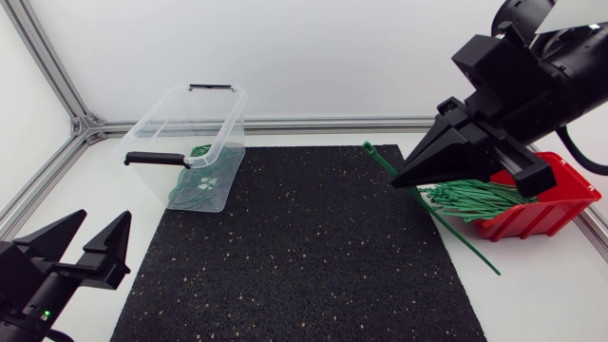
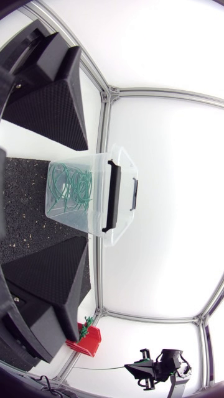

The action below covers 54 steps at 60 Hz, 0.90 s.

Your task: Take a green cable tie from the red box, thread the tail through the head to close it, then place it in the transparent bin on the left.

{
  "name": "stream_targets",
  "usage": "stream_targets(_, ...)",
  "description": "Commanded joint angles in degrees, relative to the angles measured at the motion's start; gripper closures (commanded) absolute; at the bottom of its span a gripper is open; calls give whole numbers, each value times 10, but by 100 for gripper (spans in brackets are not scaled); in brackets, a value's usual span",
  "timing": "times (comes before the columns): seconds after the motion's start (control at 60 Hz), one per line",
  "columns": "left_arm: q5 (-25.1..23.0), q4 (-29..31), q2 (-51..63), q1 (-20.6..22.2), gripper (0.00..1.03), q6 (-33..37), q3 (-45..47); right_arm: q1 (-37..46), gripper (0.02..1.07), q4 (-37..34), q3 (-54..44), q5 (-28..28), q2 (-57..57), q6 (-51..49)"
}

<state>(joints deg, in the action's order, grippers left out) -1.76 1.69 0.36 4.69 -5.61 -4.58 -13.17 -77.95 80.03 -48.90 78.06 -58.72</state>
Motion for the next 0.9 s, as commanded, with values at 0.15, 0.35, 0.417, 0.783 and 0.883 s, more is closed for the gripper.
stream_targets(0.15,-66,36,87,1,8,-51,-92,-18,101,-50,36,-79,27,52)
stream_targets(0.35,-163,45,131,-16,8,-101,-143,-26,101,-56,22,-135,31,59)
stream_targets(0.417,-191,52,148,-25,14,-108,-173,-27,101,-56,24,-149,35,62)
stream_targets(0.783,-288,163,343,-30,23,-58,-376,-48,101,-54,14,-206,44,61)
stream_targets(0.883,-281,182,372,-26,22,-16,-403,-50,101,-52,9,-223,51,60)
